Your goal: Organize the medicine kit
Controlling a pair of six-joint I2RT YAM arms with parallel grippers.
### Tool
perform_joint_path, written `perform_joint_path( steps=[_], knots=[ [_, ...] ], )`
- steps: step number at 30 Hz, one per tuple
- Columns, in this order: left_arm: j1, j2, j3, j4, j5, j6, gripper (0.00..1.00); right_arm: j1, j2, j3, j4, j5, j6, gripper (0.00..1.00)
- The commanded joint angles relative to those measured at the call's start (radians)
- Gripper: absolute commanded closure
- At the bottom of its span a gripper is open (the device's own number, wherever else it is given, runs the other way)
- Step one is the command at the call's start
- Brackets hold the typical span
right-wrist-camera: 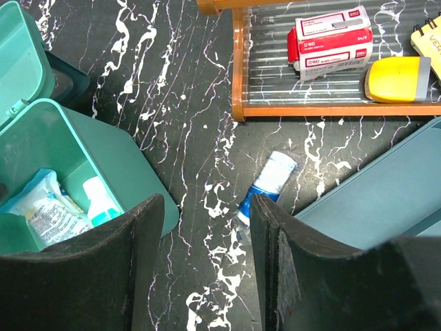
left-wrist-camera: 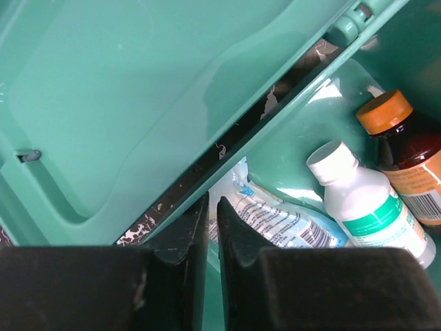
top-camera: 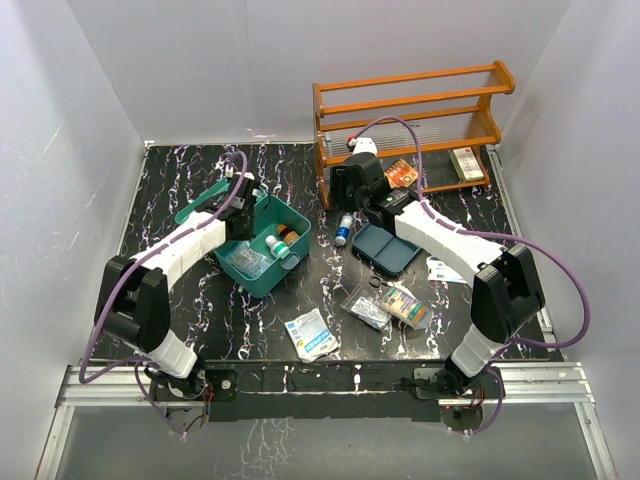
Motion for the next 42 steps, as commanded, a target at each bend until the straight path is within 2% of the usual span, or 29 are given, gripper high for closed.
perform_joint_path(
  steps=[1,11,16,22,29,34,38,42],
  knots=[
    [0.003,0.03,-0.022,0.041,-0.04,0.036,0.92,-0.011,-0.005,0.003,0.044,-0.004,-0.008,0.5],
    [-0.014,0.044,-0.117,0.07,-0.055,0.037,0.97,-0.03,0.02,0.016,0.049,-0.022,-0.011,0.5],
    [-0.014,0.083,-0.136,0.083,0.005,0.054,0.97,-0.034,0.024,0.019,0.051,-0.029,-0.008,0.5],
    [-0.014,0.094,-0.141,0.072,0.064,0.045,0.97,-0.038,0.016,0.009,0.051,-0.032,0.001,0.49],
    [-0.014,0.034,-0.098,0.026,0.035,0.034,0.95,-0.04,-0.009,-0.007,0.05,-0.012,-0.004,0.48],
    [-0.014,-0.032,-0.028,0.026,-0.041,0.015,0.95,-0.048,-0.037,-0.027,0.043,0.03,-0.031,0.44],
    [-0.014,-0.069,-0.008,0.095,-0.093,0.029,0.95,-0.06,-0.063,-0.054,0.042,0.05,-0.072,0.41],
    [-0.013,-0.099,-0.013,0.214,-0.056,0.045,0.93,-0.074,-0.104,-0.101,0.063,0.058,-0.124,0.29]
  ],
)
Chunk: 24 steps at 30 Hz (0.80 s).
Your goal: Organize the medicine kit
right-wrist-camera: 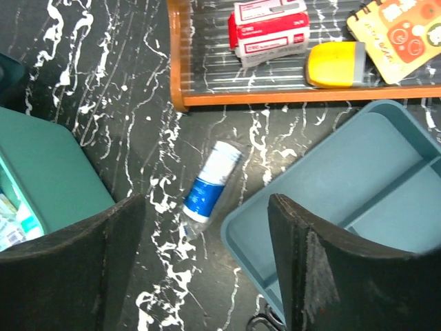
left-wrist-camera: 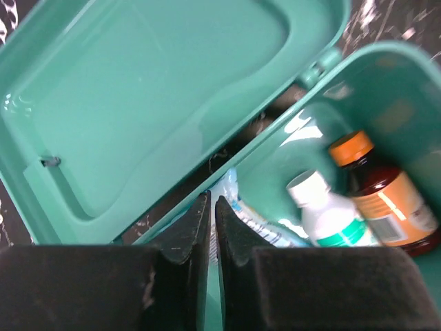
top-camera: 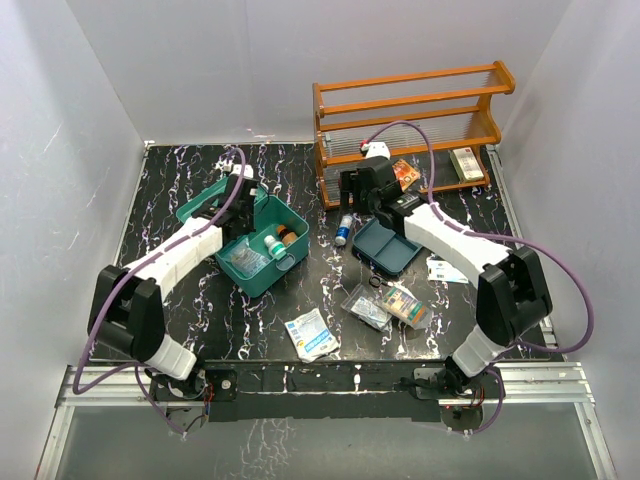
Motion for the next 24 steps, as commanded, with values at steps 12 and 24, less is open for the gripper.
perform_joint_path(
  steps=[12,24],
  knots=[
    [0.001,-0.033,0.146,0.291,-0.031,-0.05,0.74,-0.06,-0.19,-0.126,0.092,-0.1,-0.178,0.21],
    [0.004,-0.241,0.144,0.167,0.184,-0.033,0.44,-0.061,-0.229,-0.123,-0.08,-0.289,-0.009,0.3]
  ],
)
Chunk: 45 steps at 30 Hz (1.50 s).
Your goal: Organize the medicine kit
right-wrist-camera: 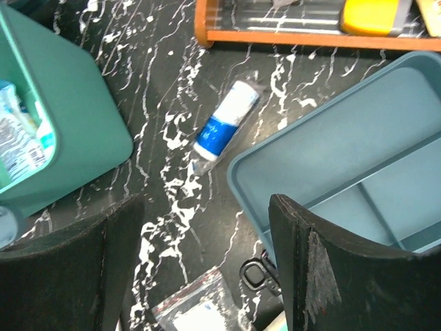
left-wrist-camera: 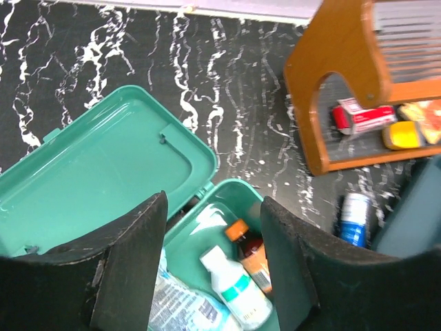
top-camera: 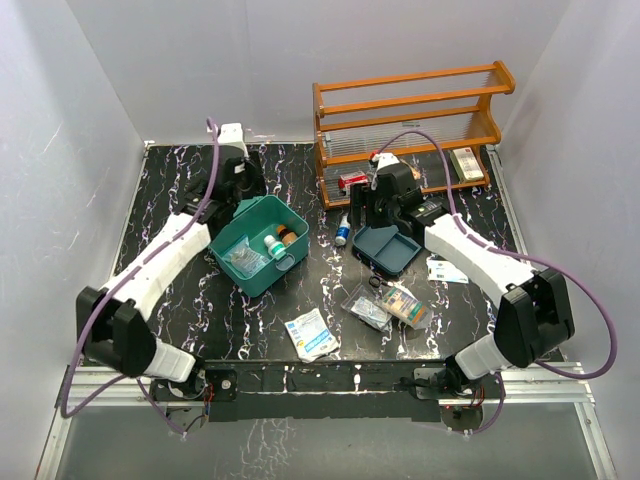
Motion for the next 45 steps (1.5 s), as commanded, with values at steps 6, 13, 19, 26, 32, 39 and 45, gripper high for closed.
perform_joint_path(
  steps=[6,13,19,26,32,39,45],
  knots=[
    [0.009,-0.303,-0.07,-0.122,0.172,-0.041,0.45,0.068,-0.099,-0.071,-0.028,-0.139,0.112,0.3],
    [0.011,-0.463,-0.131,-0.238,0.122,-0.15,0.44,0.344,-0.086,-0.113,-0.036,-0.008,0.184,0.33],
    [0.012,-0.555,-0.037,-0.329,-0.059,-0.145,0.44,0.59,0.005,-0.02,-0.131,0.217,0.281,0.44],
    [0.012,-0.577,0.072,-0.342,-0.105,-0.086,0.44,0.812,0.198,0.14,-0.246,0.353,0.275,0.46],
    [0.012,-0.583,0.088,-0.351,-0.105,-0.084,0.44,0.873,0.346,0.252,-0.32,0.364,0.221,0.56],
    [0.013,-0.594,0.065,-0.346,-0.104,-0.084,0.44,0.875,0.401,0.258,-0.339,0.329,0.222,0.64],
    [0.013,-0.589,0.051,-0.343,-0.102,-0.085,0.43,0.875,0.441,0.251,-0.341,0.289,0.214,0.64]
  ],
)
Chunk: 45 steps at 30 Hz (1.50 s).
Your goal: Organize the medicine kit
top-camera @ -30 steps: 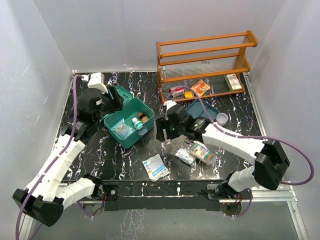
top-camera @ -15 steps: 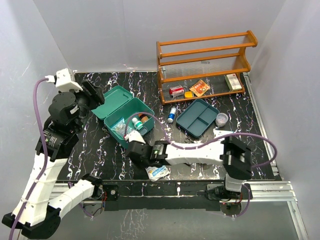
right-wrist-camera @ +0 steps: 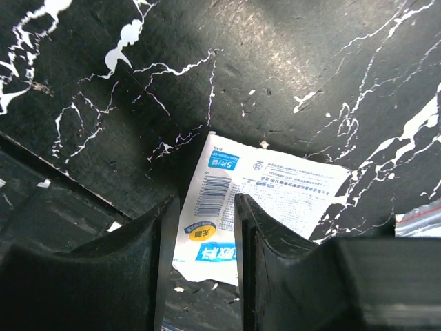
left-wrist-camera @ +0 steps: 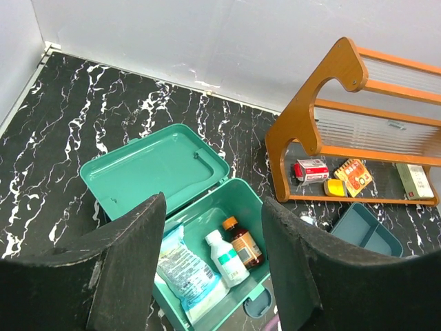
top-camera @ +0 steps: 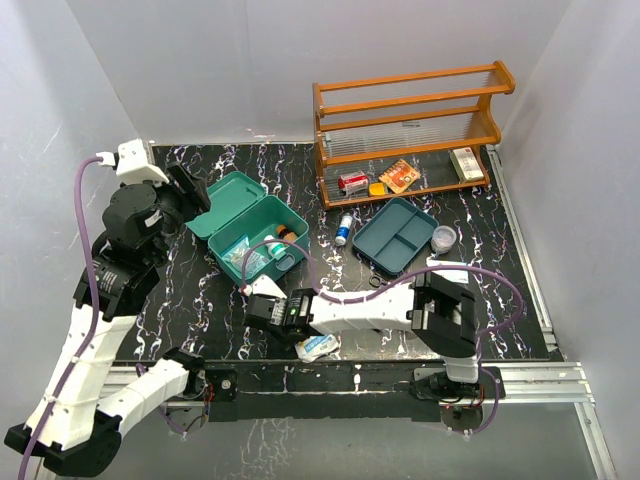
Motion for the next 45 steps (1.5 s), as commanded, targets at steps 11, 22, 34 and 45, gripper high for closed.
perform_joint_path(
  steps=[11,22,34,45],
  knots=[
    [0.005,-0.017,-0.032,-0.003,-0.016,0.008,0.43,0.004,0.08,0.046,-0.016,0.028,-0.001,0.61],
    [0.004,-0.013,-0.027,-0.007,-0.004,0.02,0.43,0.005,-0.013,0.034,0.023,0.068,-0.029,0.99],
    [0.005,0.036,0.001,0.027,0.14,-0.002,0.39,-0.294,-0.367,-0.075,0.243,-0.482,-0.09,1.0],
    [0.005,0.2,0.058,0.039,0.496,-0.074,0.25,-0.723,-0.443,-0.016,0.499,-1.011,0.048,1.0]
  ],
)
